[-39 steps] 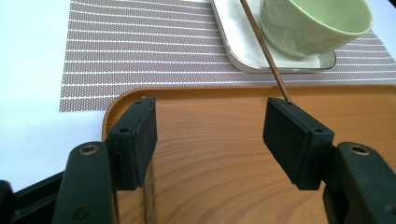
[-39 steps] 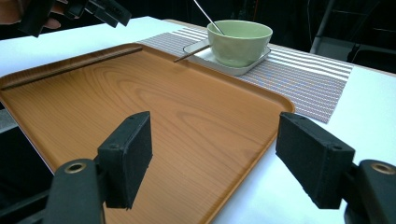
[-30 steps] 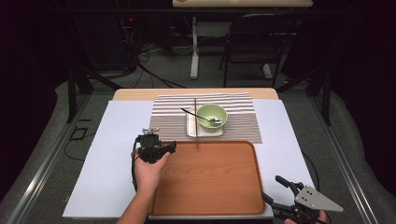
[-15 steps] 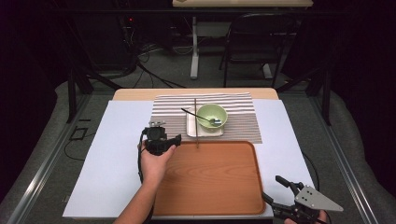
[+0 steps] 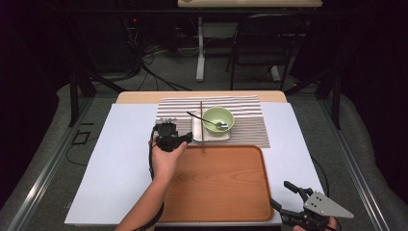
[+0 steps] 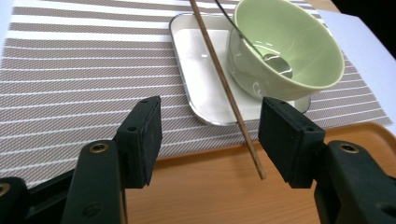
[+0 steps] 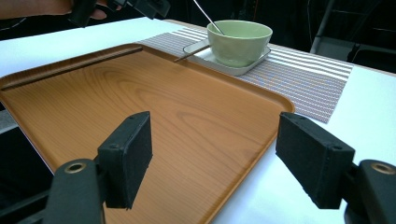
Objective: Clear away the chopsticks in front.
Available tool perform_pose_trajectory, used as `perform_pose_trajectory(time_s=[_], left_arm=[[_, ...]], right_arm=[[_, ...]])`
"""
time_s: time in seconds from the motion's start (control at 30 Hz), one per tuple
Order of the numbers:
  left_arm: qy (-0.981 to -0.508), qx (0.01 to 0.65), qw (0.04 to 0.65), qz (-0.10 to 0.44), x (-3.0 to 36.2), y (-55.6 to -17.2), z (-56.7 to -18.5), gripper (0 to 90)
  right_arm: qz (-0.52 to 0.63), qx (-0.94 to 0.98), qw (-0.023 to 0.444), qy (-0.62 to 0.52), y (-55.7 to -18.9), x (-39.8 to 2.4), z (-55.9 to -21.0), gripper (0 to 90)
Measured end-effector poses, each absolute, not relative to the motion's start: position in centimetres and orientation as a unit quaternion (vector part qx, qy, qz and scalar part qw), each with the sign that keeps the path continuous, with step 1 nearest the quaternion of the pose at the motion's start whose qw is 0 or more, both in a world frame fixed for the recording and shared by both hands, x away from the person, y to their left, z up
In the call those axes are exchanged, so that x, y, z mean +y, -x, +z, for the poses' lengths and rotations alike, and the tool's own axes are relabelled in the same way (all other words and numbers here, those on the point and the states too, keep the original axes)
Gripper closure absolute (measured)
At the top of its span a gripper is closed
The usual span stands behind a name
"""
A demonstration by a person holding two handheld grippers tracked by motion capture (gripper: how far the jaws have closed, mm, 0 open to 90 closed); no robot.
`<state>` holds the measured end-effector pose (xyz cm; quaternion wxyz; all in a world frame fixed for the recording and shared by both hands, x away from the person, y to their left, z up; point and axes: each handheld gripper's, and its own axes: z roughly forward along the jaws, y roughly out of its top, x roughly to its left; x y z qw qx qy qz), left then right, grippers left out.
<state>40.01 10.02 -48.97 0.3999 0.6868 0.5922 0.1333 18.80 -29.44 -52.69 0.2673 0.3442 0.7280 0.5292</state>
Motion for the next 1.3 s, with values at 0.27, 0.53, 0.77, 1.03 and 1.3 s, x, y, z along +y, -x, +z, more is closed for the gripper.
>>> perform_pose_trajectory(time_s=[0.27,0.53,0.77,1.03,1.3], left_arm=[[-0.684,0.594,0.406,0.119,9.8,-41.5,-49.6,44.3],[-0.678,0.599,0.410,0.115,9.4,-43.0,-49.9,51.7],[-0.679,0.607,0.401,0.095,8.5,-44.8,-50.5,58.4],[-0.676,0.616,0.394,0.091,8.0,-46.1,-51.5,65.1],[-0.669,0.625,0.394,0.079,7.5,-47.3,-52.4,68.8]], right_arm=[[0.529,0.728,0.266,-0.345,-18.8,-29.5,-52.7,26.8],[0.530,0.728,0.267,-0.344,-18.8,-29.5,-52.7,26.8],[0.530,0.728,0.267,-0.344,-18.8,-29.5,-52.7,26.8],[0.530,0.728,0.266,-0.344,-18.8,-29.6,-52.7,26.8],[0.531,0.728,0.265,-0.344,-18.8,-29.6,-52.7,26.8]])
